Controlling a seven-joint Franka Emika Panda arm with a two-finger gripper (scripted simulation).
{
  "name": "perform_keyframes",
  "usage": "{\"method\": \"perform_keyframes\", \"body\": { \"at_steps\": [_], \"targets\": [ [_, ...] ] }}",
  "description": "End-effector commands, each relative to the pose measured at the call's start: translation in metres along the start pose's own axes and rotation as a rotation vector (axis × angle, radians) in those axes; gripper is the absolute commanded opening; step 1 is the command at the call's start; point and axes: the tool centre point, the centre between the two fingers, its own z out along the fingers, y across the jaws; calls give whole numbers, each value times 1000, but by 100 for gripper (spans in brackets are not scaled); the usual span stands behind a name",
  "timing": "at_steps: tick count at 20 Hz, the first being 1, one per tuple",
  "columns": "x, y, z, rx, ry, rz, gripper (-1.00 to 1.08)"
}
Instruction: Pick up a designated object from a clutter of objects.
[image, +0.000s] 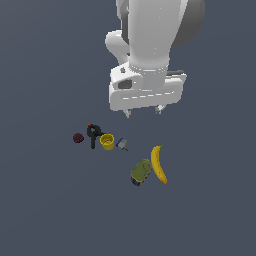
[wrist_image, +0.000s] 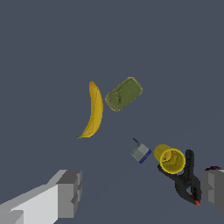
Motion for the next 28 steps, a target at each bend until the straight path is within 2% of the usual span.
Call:
{"method": "perform_keyframes", "body": {
  "at_steps": [1, 14, 28],
  "targets": [
    [0, 3, 8, -2, -1, -22, 100],
    [-7, 27, 88, -15, -5, -250, 100],
    [-41, 52, 190, -21, -14, -577, 100]
  ]
}}
